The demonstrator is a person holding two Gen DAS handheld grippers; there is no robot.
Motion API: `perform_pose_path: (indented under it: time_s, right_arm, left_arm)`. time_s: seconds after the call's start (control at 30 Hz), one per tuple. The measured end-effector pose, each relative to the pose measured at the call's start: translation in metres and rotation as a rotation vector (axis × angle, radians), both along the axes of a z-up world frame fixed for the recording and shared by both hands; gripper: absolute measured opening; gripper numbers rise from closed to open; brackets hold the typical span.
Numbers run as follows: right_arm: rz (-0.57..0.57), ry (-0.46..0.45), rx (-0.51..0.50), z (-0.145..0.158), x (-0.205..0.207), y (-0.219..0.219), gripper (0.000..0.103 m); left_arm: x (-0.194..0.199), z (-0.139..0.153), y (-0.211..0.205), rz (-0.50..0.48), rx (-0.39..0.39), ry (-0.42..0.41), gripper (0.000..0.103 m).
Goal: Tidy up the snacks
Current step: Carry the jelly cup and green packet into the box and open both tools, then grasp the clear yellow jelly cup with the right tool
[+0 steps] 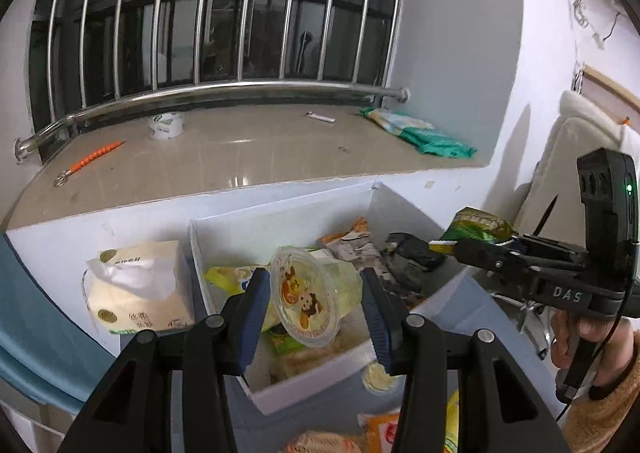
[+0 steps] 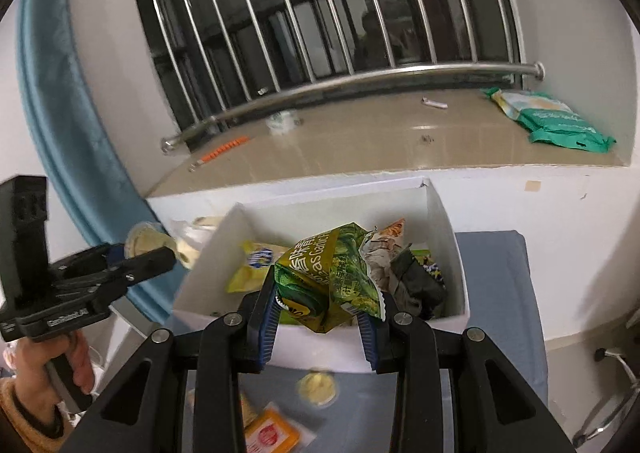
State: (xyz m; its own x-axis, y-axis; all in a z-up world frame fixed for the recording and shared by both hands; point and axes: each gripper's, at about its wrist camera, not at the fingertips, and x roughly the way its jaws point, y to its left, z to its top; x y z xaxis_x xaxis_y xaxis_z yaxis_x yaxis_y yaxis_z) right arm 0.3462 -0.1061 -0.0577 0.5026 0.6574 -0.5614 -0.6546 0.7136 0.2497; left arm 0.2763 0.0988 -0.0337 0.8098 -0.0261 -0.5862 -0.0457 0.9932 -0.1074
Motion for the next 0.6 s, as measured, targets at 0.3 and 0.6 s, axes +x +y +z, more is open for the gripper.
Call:
perform_pose_path:
  time_s: [0.3, 0.6]
  right_arm:
    - [-0.038, 0.004, -0.073, -0.008, 0.034, 0.015, 0.103]
    - [-0.058, -0.011, -0.043, -0.002, 0.019, -0.005, 0.103]
  left_arm:
    - [0.019, -0.019, 0.008, 0.055, 0.011, 0.053, 0.103]
    - [-0.011, -0.006, 0.007, 0.055, 0.040, 0.023, 0.103]
